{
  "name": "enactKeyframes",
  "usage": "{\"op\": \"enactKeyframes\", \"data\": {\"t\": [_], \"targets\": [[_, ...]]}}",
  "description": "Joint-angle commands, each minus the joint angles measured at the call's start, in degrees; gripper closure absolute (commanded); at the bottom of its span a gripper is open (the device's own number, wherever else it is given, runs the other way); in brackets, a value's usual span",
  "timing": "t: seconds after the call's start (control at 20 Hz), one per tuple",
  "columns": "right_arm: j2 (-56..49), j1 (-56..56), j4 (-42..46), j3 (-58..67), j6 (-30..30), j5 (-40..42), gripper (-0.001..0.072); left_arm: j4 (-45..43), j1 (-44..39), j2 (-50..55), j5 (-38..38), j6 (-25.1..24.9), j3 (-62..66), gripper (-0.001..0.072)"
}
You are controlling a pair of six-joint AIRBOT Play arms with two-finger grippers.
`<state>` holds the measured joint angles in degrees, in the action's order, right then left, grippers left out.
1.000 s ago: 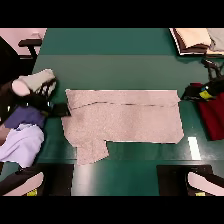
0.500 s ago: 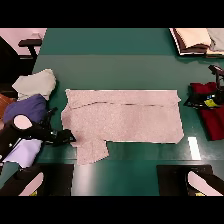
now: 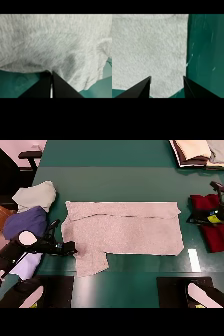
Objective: Fold the shirts.
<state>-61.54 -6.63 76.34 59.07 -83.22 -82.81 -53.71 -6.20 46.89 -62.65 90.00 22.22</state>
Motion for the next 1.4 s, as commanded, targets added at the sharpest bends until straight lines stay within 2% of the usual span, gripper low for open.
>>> {"op": "enactKeyframes", "data": {"t": [0.0, 0.05, 0.1, 0.15, 0.3, 0.45, 0.6, 0.75, 0.9, 1.05, 1.2, 1.35], "targets": [[0.7, -5.8, 2.3, -5.7, 0.2, -4.2, 0.0257, 0.0, -0.2, 0.0, 0.4, -0.3, 1.9, 0.0686], [1.4, -8.2, 2.3, -9.6, 0.2, -4.4, 0.0248, 0.0, -0.2, 0.0, 0.1, -0.4, 2.5, 0.0687], [1.8, -10.4, 2.1, -13.7, 0.2, -4.3, 0.0188, 0.0, -0.2, -0.1, 0.0, -0.4, 2.9, 0.0687], [1.7, -12.0, 1.1, -17.1, 0.2, -4.2, 0.0164, -0.1, -0.2, 0.0, 0.1, -0.4, 3.2, 0.0687], [0.4, -13.3, -5.2, -24.9, 0.4, -1.0, 0.0181, 0.1, -0.2, 0.0, 0.1, -0.4, 3.3, 0.0687], [-2.4, -9.4, -9.5, -27.4, 0.9, 4.4, 0.0211, 0.1, -0.2, 0.0, 0.1, -0.4, 3.3, 0.0687], [-4.0, -3.8, -9.6, -25.4, 0.9, 7.4, 0.0469, 0.0, -0.2, 0.0, -0.3, -0.5, 3.3, 0.0687], [-1.9, 0.0, -5.7, -22.8, 0.9, 6.0, 0.0696, -0.2, -0.2, -0.1, -4.2, -2.5, 3.3, 0.0688], [4.0, 1.1, 0.8, -22.2, 0.8, 1.0, 0.0696, -1.0, -0.2, -1.3, -9.5, -2.5, 3.2, 0.0689], [12.2, 1.1, 5.9, -22.1, 0.8, -4.9, 0.0695, -4.1, -0.2, -9.6, -13.4, 1.8, 3.7, 0.0689], [18.9, 1.1, 6.3, -22.1, 0.5, -7.2, 0.0696, -4.3, -0.2, -15.9, -21.2, 5.4, 7.9, 0.0689], [20.3, 1.1, 6.2, -19.6, -0.5, -5.4, 0.0697, -6.3, -0.2, -14.8, -19.0, 5.7, 15.1, 0.0689]]}}
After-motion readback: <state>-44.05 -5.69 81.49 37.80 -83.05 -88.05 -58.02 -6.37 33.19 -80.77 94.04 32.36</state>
